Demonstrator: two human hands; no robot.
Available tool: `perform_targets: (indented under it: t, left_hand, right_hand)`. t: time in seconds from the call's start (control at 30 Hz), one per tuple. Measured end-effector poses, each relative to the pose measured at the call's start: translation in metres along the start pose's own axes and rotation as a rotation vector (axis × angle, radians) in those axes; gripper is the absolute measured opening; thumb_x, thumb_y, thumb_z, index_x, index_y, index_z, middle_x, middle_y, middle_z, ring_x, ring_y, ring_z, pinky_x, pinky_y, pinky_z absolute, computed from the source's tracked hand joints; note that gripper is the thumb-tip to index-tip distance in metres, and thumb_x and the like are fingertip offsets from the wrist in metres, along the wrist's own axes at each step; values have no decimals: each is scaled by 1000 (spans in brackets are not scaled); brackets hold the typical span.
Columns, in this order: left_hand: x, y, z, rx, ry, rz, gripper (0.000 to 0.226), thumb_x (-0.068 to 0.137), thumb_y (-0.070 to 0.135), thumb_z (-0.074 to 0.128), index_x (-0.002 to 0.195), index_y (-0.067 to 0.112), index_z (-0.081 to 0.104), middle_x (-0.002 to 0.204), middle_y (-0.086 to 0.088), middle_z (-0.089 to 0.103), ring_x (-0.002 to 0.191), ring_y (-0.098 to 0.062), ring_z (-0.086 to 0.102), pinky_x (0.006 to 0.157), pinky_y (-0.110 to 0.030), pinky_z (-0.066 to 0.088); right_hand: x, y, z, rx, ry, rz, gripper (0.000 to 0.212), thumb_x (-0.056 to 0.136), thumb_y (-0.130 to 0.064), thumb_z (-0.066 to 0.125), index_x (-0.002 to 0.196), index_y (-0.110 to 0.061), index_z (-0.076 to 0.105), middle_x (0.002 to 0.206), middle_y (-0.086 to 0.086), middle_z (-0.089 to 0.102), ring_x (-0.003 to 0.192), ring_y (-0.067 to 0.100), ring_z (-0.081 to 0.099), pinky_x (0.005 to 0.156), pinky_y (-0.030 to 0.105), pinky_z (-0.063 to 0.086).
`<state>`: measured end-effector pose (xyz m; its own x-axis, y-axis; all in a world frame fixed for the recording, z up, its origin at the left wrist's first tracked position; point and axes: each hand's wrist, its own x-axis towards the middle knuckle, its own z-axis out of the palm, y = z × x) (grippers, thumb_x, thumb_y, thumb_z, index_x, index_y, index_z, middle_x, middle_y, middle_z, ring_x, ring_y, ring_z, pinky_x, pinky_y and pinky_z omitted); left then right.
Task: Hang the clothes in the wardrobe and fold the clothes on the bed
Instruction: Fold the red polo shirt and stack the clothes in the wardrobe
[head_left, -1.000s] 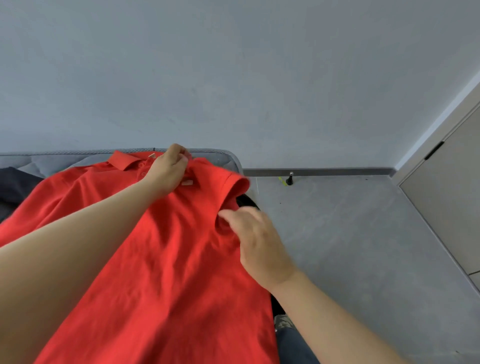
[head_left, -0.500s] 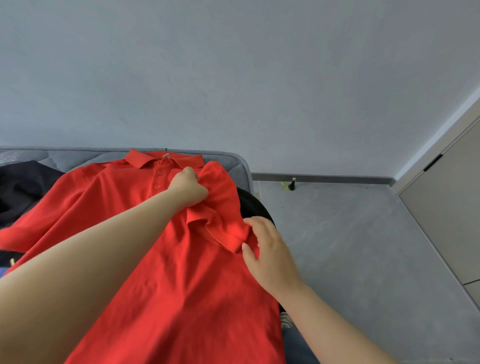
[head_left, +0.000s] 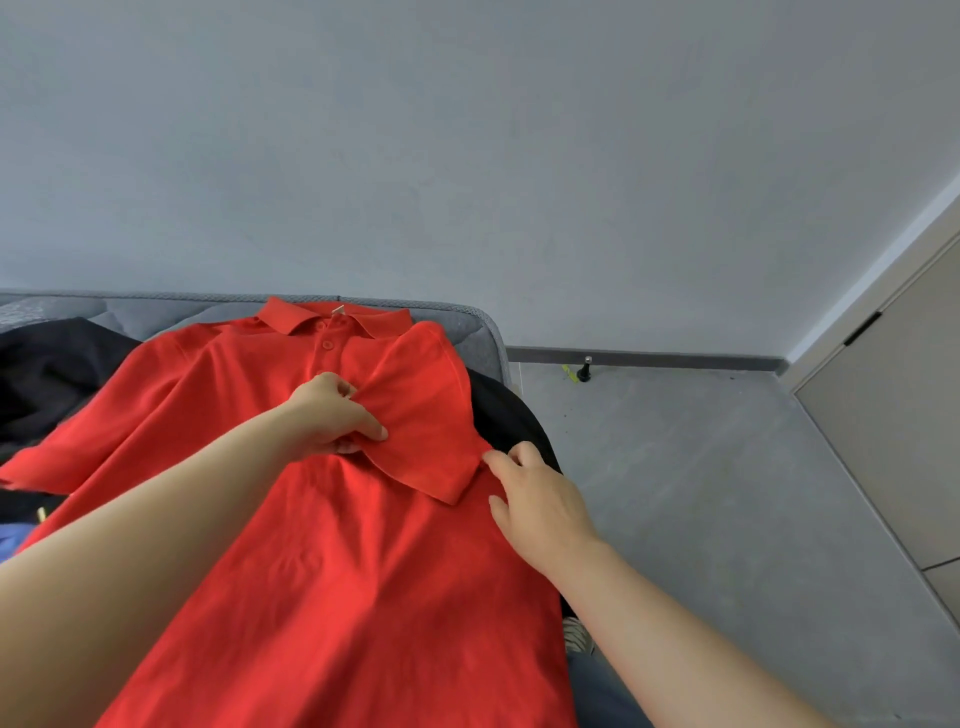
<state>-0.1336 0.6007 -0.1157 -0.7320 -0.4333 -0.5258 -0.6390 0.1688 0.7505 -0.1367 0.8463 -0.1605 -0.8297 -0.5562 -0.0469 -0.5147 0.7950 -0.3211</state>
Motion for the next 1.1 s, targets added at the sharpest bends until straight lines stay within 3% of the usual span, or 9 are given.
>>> perform_targets:
  t: [0.1, 0.23, 0.3, 0.57, 0.67, 0.77, 0.87, 0.93, 1.1]
  left_hand:
    - [-7, -6, -5, 33, 109, 89, 46, 69, -1, 81, 103, 7, 51, 89, -4, 50, 58, -22, 59, 40, -27, 54]
    - [-15, -23, -18, 152, 220, 257, 25, 77, 12, 75, 94, 8, 58, 82, -4, 61, 60, -27, 65, 70, -40, 59]
    - [-22, -34, -32, 182, 249, 303, 16, 79, 13, 73, 89, 10, 60, 80, -7, 67, 64, -28, 67, 75, -41, 58]
    - [-58, -95, -116, 107, 466, 341, 12, 80, 10, 68, 78, 20, 62, 75, -9, 69, 68, -28, 67, 75, -46, 55]
    - [-61, -126, -153, 71, 609, 285, 8, 80, 18, 69, 82, 17, 61, 74, -4, 68, 70, -26, 67, 67, -38, 52]
    - [-58, -149, -181, 19, 720, 194, 31, 78, 32, 73, 93, 11, 55, 78, 0, 66, 75, -21, 63, 61, -29, 41]
    - [-45, -165, -199, -40, 583, 47, 50, 72, 49, 77, 98, 14, 53, 91, -1, 61, 85, -19, 59, 73, -34, 48]
    - [-38, -169, -203, -276, 382, -7, 54, 69, 52, 78, 96, 9, 63, 84, -3, 62, 80, -18, 58, 74, -37, 50]
    - [-28, -175, -203, -557, 184, -24, 37, 65, 36, 84, 91, 14, 70, 82, -2, 69, 72, -12, 60, 65, -26, 44]
  right_hand:
    - [0, -4, -1, -80, -11, 12, 41, 97, -20, 44, 138, -21, 44, 122, 4, 44, 92, 21, 56, 78, 34, 51]
    - [2, -18, -9, -26, 101, 9, 37, 95, -19, 45, 132, -20, 52, 123, 1, 46, 101, 20, 55, 80, 33, 51]
    - [5, -30, -13, -2, 122, -23, 37, 95, -20, 47, 132, -19, 52, 122, 0, 49, 102, 19, 55, 81, 32, 51]
    - [26, -117, -22, 49, 96, -202, 39, 94, -22, 49, 133, -19, 51, 122, 1, 54, 110, 22, 55, 90, 36, 47]
    - [41, -158, -19, 58, 98, -271, 39, 93, -22, 50, 132, -20, 53, 121, 1, 56, 110, 21, 55, 92, 35, 46]
    - [58, -196, -14, 57, 66, -325, 39, 93, -22, 51, 132, -20, 53, 122, 1, 57, 109, 21, 56, 91, 34, 46]
    - [78, -230, -8, 47, 34, -366, 37, 94, -22, 50, 130, -19, 54, 121, 2, 57, 109, 22, 56, 90, 33, 46]
    - [92, -249, -4, 42, 13, -383, 36, 94, -22, 49, 129, -19, 55, 119, 3, 57, 108, 22, 56, 89, 33, 45]
    - [136, -287, 6, 14, -37, -401, 36, 94, -15, 48, 129, -17, 56, 121, 7, 57, 111, 26, 56, 92, 36, 45]
